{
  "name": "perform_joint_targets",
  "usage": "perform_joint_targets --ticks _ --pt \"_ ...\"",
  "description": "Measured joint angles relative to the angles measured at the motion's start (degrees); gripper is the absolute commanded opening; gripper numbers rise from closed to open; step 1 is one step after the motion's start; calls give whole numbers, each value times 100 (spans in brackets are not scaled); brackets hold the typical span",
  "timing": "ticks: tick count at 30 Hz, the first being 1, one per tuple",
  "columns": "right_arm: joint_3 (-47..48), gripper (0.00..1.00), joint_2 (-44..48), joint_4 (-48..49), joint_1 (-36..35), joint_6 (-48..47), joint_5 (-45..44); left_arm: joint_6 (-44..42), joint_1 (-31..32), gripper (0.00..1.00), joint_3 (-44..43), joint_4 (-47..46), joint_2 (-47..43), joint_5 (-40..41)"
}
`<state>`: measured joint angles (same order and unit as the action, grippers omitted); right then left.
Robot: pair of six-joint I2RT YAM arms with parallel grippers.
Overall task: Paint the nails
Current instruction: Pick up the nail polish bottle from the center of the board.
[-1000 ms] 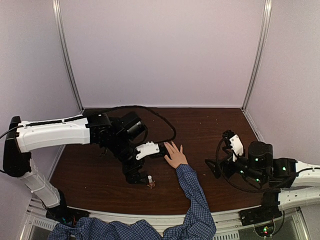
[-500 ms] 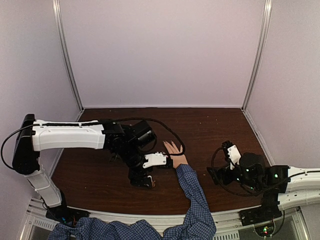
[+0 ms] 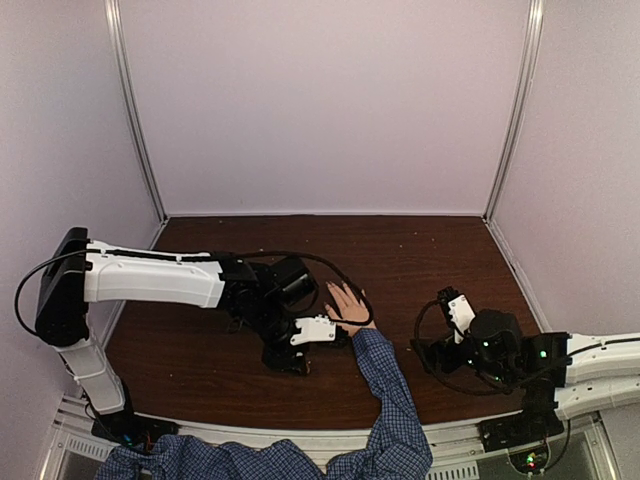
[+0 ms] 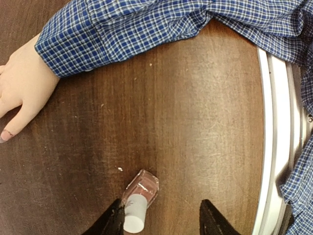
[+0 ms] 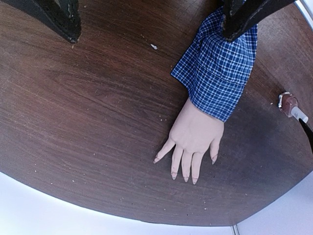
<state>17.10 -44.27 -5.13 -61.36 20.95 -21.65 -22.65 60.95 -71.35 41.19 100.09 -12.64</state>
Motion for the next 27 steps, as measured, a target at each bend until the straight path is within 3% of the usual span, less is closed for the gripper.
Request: perform_joint_targets --ticks 11,27 --pt "83 100 -551 136 0 -125 269 -144 -92 47 262 -216 28 229" --pt "83 100 -92 245 0 -173 452 -258 -101 31 284 -319 28 345"
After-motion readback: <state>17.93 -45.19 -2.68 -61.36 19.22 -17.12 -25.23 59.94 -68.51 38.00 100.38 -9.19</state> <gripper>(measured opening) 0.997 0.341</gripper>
